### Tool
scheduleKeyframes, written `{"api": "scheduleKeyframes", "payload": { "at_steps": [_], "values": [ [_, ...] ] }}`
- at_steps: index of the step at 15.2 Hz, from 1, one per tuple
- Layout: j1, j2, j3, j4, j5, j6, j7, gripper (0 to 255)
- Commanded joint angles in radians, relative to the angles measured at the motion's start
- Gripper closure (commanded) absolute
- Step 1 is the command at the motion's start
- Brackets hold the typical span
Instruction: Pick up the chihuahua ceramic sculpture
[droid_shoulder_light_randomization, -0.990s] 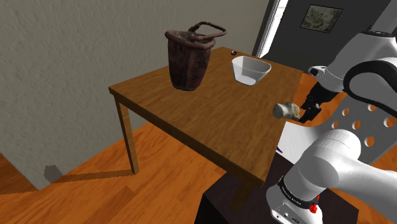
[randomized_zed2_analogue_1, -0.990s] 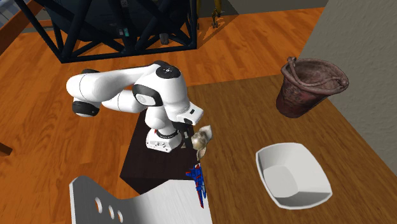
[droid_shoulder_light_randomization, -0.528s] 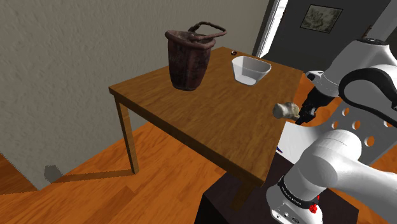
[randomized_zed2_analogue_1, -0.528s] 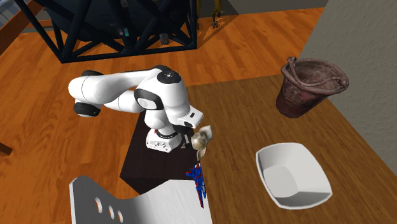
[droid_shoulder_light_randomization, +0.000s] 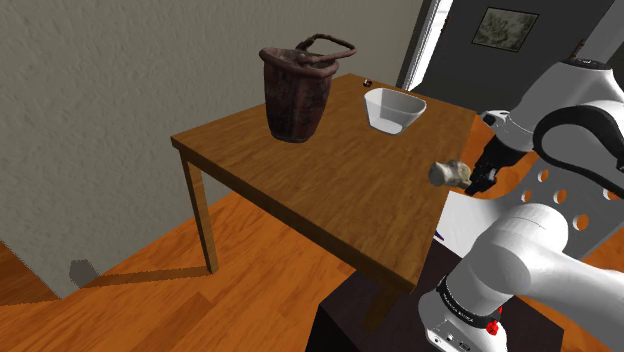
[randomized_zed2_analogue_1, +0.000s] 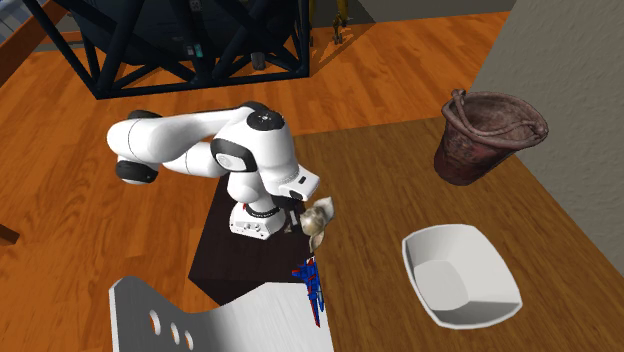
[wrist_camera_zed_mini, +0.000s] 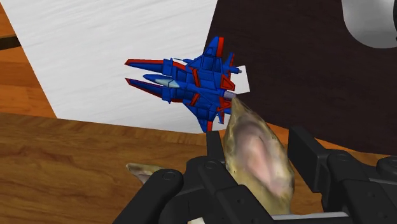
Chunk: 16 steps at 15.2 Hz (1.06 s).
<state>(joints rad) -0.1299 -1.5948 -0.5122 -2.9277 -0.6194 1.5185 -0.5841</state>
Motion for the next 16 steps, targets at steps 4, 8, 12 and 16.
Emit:
{"api": "scheduleKeyframes", "payload": {
  "at_steps": [4, 8, 12, 16],
  "values": [
    [0.029, 0.035, 0.042, 0.065, 0.039, -0.028, 0.004, 255],
    [0.05, 0.068, 0.074, 0.124, 0.069, -0.052, 0.005, 255],
    [0.068, 0.103, 0.102, 0.184, 0.095, -0.077, 0.005, 255],
    [0.077, 0.122, 0.116, 0.216, 0.108, -0.09, 0.005, 255]
  ]
}}
